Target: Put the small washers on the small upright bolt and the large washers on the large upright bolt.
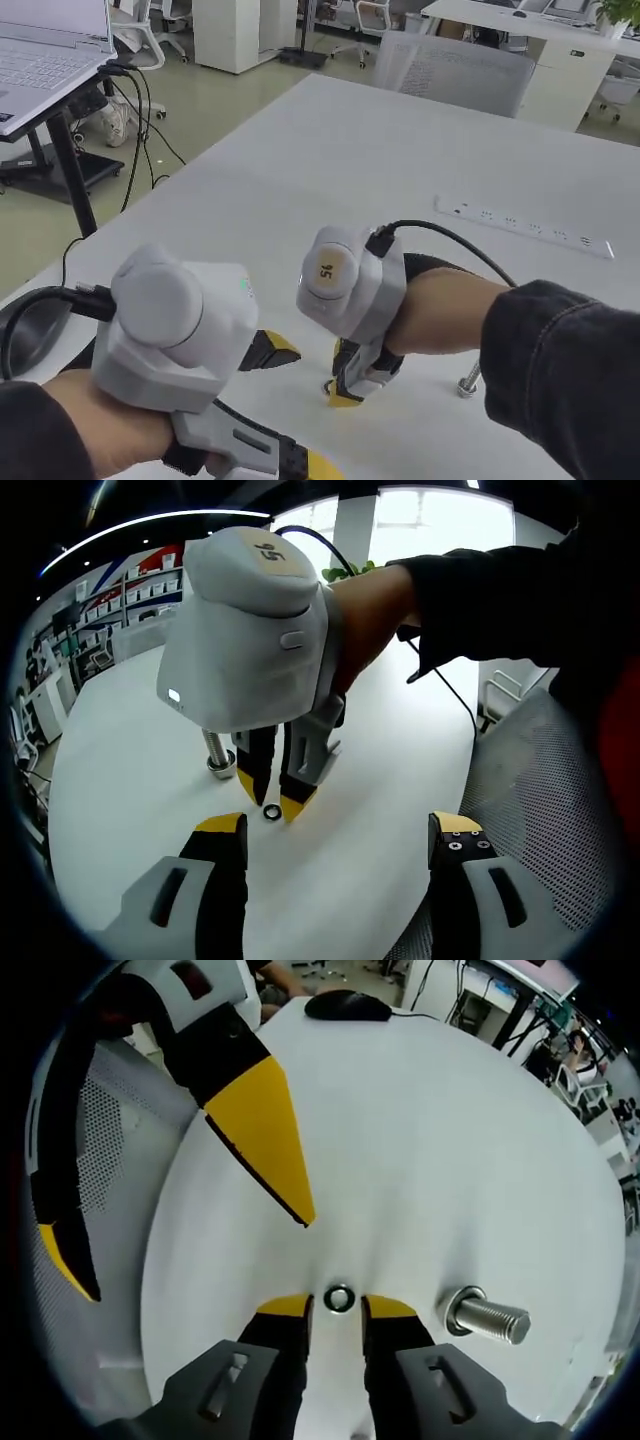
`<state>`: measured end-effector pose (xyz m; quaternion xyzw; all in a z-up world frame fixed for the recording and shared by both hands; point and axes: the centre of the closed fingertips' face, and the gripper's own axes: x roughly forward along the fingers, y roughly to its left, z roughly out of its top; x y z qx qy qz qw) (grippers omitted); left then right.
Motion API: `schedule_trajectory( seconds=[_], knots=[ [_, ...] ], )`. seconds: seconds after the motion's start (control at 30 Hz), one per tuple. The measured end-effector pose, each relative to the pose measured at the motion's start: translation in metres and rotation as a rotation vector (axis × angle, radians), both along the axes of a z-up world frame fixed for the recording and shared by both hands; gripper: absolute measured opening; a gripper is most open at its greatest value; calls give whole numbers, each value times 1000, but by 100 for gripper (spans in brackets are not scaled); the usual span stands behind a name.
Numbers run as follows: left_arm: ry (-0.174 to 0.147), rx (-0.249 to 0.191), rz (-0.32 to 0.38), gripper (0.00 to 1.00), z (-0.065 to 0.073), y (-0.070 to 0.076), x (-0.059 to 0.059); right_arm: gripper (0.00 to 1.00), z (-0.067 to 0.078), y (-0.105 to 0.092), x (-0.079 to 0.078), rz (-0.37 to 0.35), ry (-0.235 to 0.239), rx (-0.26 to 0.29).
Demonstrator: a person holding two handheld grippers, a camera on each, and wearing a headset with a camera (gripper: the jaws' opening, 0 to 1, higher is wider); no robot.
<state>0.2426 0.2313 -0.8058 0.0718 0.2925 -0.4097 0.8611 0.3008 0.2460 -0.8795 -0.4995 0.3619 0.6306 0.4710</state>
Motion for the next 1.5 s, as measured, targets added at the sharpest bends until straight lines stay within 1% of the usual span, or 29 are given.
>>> schedule_trajectory(
  seconds=[0.27,0.37,0.6,1.1,1.33,1.5],
  knots=[
    [-1,-4,-2,73,1,-1,0,20,0,0,-1,4,1,7],
    [0,-2,-3,73,0,-1,0,16,0,-1,1,15,-8,5],
    [0,-3,-1,73,0,-1,1,15,0,-1,1,25,-16,-1],
    [2,-7,2,72,1,0,3,15,1,-1,3,14,-10,5],
    [3,-6,-2,72,0,-1,2,15,1,-9,2,3,-6,-8],
    [3,-5,-5,72,0,-1,2,15,1,-20,1,-11,-6,-17]
  ],
)
